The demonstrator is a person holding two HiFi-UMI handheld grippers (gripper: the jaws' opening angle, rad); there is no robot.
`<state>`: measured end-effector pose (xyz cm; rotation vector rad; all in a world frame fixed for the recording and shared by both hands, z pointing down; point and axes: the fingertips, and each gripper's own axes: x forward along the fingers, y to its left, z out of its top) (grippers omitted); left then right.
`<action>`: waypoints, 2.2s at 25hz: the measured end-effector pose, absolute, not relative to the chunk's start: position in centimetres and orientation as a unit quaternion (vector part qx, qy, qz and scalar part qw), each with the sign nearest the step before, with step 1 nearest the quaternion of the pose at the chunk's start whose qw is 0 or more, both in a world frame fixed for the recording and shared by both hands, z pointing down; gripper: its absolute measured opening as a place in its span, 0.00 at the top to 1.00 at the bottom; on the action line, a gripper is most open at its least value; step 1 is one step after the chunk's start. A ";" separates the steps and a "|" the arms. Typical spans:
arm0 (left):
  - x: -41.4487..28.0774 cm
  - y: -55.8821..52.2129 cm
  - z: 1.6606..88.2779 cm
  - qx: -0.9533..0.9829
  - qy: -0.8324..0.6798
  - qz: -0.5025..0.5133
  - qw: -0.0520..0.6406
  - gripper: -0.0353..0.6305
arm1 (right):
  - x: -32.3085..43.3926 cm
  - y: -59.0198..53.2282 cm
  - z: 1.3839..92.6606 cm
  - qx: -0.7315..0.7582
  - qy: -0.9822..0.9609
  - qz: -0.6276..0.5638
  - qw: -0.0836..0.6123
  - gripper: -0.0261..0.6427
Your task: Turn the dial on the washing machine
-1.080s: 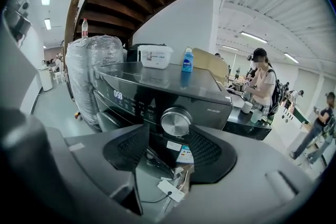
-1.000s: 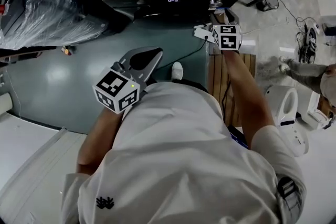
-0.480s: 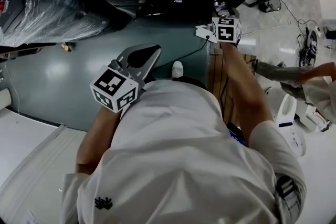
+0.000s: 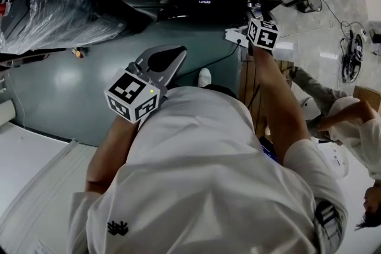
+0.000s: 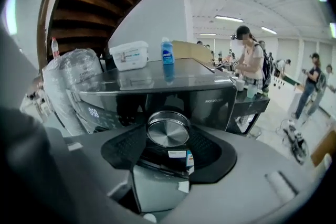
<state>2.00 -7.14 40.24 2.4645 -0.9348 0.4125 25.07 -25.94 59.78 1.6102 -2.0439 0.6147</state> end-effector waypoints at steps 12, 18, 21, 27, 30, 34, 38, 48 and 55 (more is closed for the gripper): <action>2.2 -8.1 40.3 0.905 -0.323 0.148 0.235 0.86 | 25.3 -25.6 59.6 0.593 -0.740 0.250 0.194 0.59; 2.4 -8.5 40.3 0.907 -0.317 0.149 0.234 0.86 | 24.5 -25.1 59.6 0.575 -0.749 0.142 0.295 0.55; 2.5 -8.7 40.3 0.909 -0.313 0.151 0.230 0.86 | 23.8 -25.2 60.1 0.566 -0.753 0.111 0.317 0.55; 2.5 -9.0 40.3 0.909 -0.312 0.156 0.227 0.86 | 23.8 -25.8 60.8 0.575 -0.740 0.098 0.334 0.55; 2.5 -9.0 40.3 0.909 -0.313 0.157 0.226 0.86 | 23.9 -26.0 60.7 0.579 -0.738 0.102 0.330 0.56; 2.2 -9.1 40.3 0.908 -0.315 0.157 0.226 0.86 | 24.1 -26.1 60.6 0.587 -0.735 0.112 0.320 0.57; 2.2 -9.2 40.3 0.908 -0.314 0.157 0.226 0.86 | 24.2 -26.0 60.0 0.590 -0.735 0.131 0.307 0.57; 2.2 -9.5 40.4 0.910 -0.309 0.157 0.228 0.86 | 25.2 -26.0 59.9 0.607 -0.732 0.263 0.163 0.57; 2.3 -9.5 40.5 0.912 -0.304 0.156 0.229 0.86 | 25.0 -26.0 60.0 0.600 -0.738 0.249 0.181 0.57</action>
